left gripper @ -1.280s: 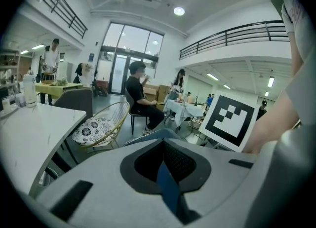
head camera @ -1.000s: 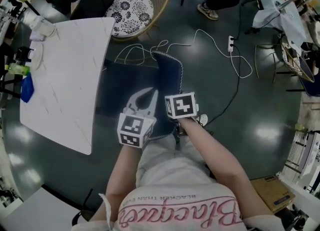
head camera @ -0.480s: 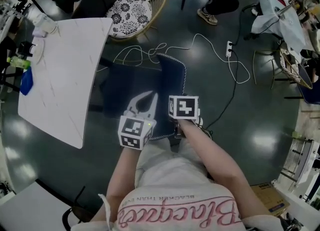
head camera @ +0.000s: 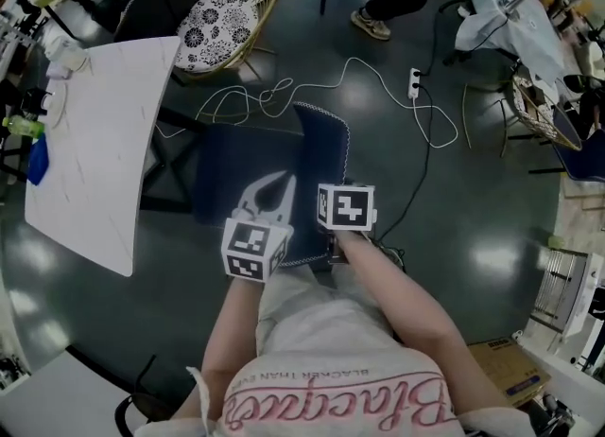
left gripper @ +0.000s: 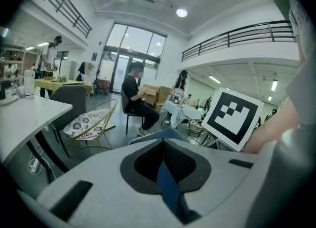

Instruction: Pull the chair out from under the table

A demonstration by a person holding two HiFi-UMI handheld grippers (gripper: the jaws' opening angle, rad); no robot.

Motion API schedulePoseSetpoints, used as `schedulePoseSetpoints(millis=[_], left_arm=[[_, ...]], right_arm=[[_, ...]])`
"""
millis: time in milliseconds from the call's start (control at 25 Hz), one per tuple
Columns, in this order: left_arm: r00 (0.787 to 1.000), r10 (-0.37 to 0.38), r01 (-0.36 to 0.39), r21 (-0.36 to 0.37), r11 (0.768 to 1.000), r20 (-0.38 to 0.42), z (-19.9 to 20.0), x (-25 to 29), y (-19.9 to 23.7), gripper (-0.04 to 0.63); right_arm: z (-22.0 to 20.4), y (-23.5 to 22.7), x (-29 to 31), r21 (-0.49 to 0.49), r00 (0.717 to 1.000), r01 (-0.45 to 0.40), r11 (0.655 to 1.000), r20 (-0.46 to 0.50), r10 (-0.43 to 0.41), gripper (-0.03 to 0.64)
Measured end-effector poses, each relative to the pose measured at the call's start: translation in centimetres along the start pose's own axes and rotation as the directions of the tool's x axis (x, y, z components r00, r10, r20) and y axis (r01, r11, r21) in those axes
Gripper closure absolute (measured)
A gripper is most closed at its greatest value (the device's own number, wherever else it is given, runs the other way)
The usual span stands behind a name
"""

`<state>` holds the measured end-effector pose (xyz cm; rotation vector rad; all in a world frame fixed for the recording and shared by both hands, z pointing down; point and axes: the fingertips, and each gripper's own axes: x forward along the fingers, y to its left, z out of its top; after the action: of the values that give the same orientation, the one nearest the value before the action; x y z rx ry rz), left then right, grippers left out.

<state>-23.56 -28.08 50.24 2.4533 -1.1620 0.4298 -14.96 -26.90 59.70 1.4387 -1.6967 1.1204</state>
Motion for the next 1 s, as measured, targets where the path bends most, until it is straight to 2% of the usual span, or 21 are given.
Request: schedulePoseSetpoints(millis=[360, 600, 920, 1000], left_arm=[[0.996, -0.079, 0.081, 0.052, 0.995, -0.035, -0.7, 2.4, -6.0, 0.591], [0.992, -0.122, 0.125, 0.090, 0.988, -0.037, 0.4, 4.5, -8.2, 0.589], [0.989, -0.138, 0.143, 0.097, 0.985, -0.053, 0.5, 5.7, -10.1, 0.589], [0.989, -0.135, 0.141, 0.094, 0.986, -0.059, 0.3, 5.9, -10.5, 0.589]], right_arm=[[-1.8, -5.8, -2.2, 0.047, 0.999, 0.040, 0.998, 0.007, -0.041, 0.522], [-2.5, -8.2, -3.1, 0.051, 0.999, 0.048, 0.998, -0.007, -0.048, 0.520], [-3.0, -9.8, -3.9, 0.055, 0.999, 0.043, 0.998, -0.013, -0.042, 0.511], [-3.1, -10.0, -3.9, 0.044, 1.000, 0.020, 0.999, -0.020, -0.019, 0.498]])
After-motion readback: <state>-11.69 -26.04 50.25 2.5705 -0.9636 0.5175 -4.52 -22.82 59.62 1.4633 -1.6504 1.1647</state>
